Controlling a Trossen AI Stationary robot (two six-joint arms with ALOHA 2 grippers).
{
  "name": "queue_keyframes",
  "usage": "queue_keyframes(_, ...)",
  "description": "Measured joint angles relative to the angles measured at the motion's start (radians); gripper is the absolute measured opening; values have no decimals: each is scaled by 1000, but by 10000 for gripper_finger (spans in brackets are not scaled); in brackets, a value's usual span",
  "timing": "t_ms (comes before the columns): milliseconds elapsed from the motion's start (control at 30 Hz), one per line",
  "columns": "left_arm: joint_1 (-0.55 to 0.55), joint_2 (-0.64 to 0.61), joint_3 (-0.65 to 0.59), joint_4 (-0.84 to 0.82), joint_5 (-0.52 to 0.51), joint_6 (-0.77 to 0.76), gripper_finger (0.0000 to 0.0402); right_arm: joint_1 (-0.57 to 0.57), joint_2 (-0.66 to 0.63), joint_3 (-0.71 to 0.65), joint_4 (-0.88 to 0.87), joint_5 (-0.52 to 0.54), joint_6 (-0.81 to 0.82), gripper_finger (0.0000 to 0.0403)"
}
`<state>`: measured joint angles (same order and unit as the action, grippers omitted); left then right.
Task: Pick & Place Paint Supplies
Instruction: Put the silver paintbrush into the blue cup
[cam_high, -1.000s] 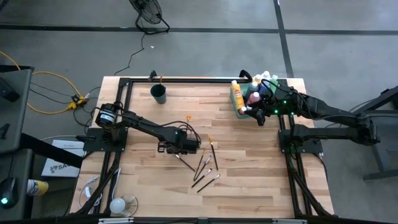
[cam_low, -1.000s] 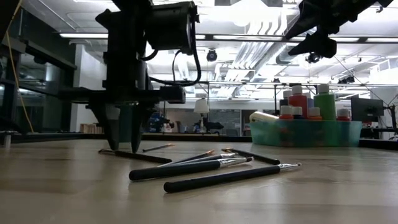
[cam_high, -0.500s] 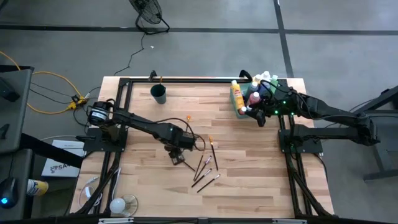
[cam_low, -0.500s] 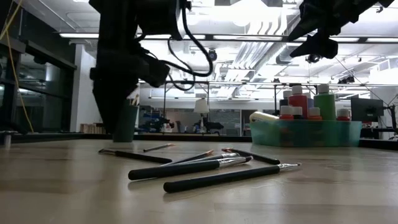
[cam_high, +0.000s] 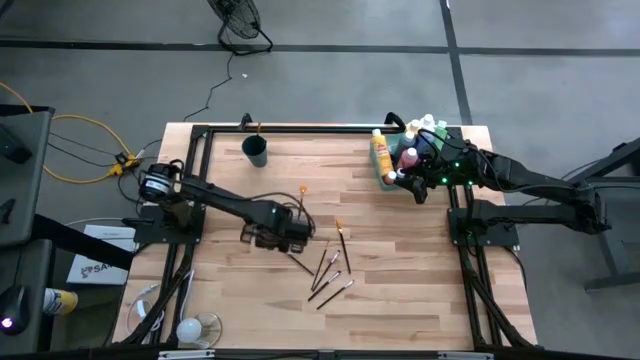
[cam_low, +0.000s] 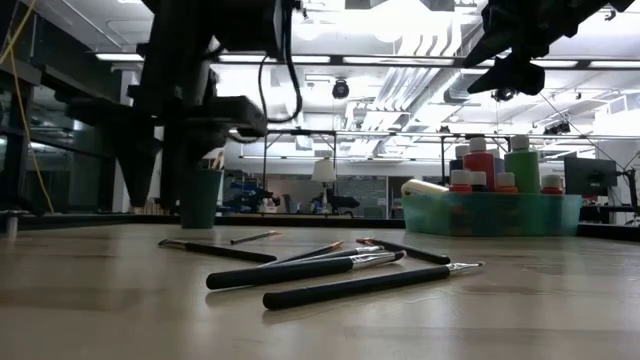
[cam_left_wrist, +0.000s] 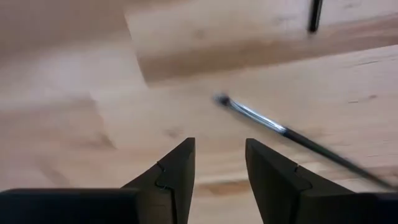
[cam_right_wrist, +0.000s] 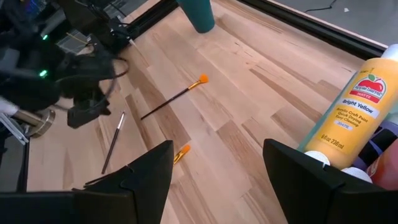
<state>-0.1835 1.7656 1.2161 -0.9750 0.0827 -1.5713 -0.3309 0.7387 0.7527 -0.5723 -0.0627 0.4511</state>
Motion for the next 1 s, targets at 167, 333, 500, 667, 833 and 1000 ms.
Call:
queue_keyframes(167, -52, 1, 0, 21, -124, -297, 136, 0, 0, 0, 1, 6, 24, 243)
queue_keyframes(333, -61, 1, 0, 26, -226, -488, 136, 0, 0, 0, 0, 7, 44, 243)
queue_keyframes(500, -60, 18, 1, 41, -255, -569, 136, 0, 0, 0, 0, 11, 79, 243)
queue_keyframes(667, -66, 18, 0, 46, -262, -651, 136, 0, 0, 0, 0, 10, 119, 243)
queue_keyframes(833, -69, 18, 0, 53, -270, -766, 136, 0, 0, 0, 2, 8, 105, 243)
queue_keyframes(1000, -87, 32, 0, 59, -273, -890, 136, 0, 0, 0, 0, 0, 84, 243)
